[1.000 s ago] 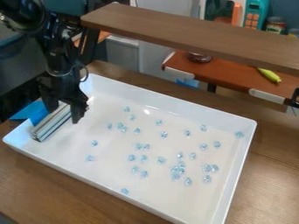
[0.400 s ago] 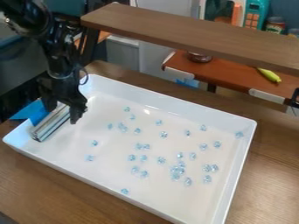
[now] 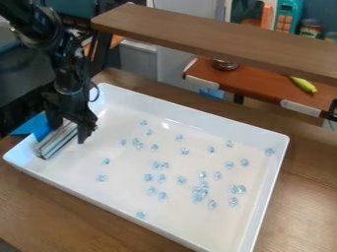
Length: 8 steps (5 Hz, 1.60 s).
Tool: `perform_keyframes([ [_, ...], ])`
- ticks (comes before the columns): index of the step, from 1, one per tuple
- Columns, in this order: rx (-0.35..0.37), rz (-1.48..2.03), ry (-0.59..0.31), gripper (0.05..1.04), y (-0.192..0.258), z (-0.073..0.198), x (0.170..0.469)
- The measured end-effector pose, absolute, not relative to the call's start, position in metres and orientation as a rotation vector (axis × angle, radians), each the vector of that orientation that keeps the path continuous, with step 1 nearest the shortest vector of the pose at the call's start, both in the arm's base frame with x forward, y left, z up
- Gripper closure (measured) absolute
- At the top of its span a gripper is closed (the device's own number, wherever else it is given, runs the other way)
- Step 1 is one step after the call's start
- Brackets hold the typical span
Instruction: Sweep into pile
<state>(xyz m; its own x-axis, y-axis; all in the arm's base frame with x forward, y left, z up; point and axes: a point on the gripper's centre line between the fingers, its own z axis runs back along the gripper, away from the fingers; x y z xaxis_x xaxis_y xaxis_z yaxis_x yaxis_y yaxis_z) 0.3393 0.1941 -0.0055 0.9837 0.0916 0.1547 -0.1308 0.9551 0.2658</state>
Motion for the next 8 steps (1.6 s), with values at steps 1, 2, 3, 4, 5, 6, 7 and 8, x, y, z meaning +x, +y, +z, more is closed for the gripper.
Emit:
perform_keyframes([
  [1,0.293,0.109,-0.152,0.136,0.196,-0.005,0.341],
  [2,0.294,0.104,-0.143,0.404,0.197,-0.006,0.338],
  [3,0.277,0.098,-0.125,0.685,0.196,-0.011,0.331],
  [4,0.247,0.074,-0.111,0.723,0.189,-0.013,0.323],
  [5,0.227,0.071,-0.099,0.723,0.18,-0.012,0.315],
  [6,0.197,0.051,-0.071,0.724,0.161,-0.011,0.308],
  [7,0.186,0.044,-0.056,0.724,0.144,-0.012,0.306],
  [8,0.183,0.08,-0.051,0.724,0.125,-0.014,0.31],
])
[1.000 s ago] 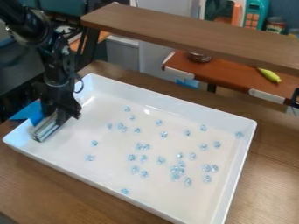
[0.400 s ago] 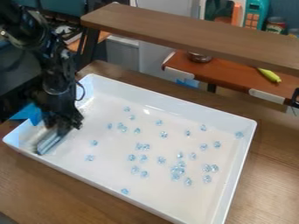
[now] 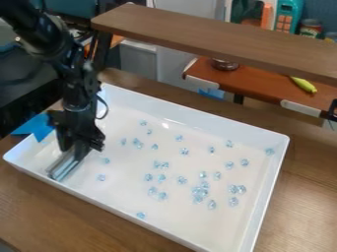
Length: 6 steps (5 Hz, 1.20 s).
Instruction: Sweep into pile
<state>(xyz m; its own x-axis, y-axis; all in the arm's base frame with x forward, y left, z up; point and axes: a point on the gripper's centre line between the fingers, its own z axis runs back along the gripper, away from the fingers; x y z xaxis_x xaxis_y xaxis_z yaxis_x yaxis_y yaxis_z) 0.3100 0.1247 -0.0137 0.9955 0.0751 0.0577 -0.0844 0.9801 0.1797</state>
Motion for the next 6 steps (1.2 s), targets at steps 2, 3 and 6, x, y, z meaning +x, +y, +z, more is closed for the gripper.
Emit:
perform_keyframes([
  [2,0.147,0.083,-0.039,0.724,0.07,-0.015,0.32],
  [3,0.114,0.083,-0.014,0.724,0.045,-0.013,0.318],
  [6,0.028,0.047,-0.008,0.724,-0.045,-0.002,0.326],
])
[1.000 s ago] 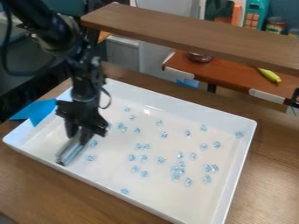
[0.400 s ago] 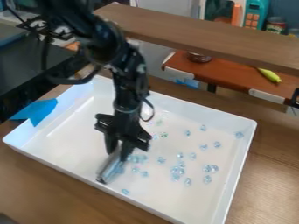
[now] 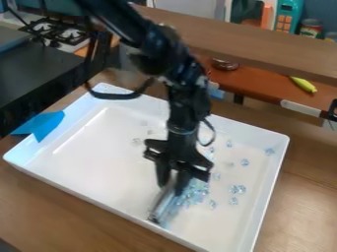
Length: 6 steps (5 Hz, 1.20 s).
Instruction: Sweep into pile
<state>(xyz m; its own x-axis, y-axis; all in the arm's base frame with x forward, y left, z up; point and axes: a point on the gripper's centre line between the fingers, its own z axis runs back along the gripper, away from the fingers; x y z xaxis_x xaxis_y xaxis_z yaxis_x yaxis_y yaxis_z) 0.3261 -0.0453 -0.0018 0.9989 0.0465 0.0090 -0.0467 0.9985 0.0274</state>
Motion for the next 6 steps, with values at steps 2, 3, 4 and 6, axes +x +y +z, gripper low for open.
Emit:
perform_keyframes([
  [2,-0.081,0.02,-0.045,0.724,-0.077,0.003,0.335],
  [3,-0.113,-0.003,-0.079,0.724,-0.084,0.003,0.34],
  [4,-0.109,-0.019,-0.112,0.724,-0.066,0.019,0.333],
  [6,-0.092,0.02,-0.174,0.724,0.031,0.064,0.328],
])
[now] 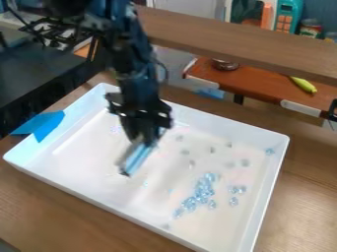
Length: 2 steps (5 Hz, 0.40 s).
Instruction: Sweep into pile
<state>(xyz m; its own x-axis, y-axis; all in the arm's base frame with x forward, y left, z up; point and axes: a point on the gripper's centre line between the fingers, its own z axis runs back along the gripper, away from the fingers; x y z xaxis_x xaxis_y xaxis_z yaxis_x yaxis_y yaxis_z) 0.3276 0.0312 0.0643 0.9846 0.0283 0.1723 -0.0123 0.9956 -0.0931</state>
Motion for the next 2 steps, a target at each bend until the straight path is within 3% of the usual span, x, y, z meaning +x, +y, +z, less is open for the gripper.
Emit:
perform_keyframes([
  [1,-0.048,0.061,-0.185,0.727,0.082,0.074,0.338],
  [2,-0.014,0.124,-0.159,0.729,0.129,0.059,0.352],
])
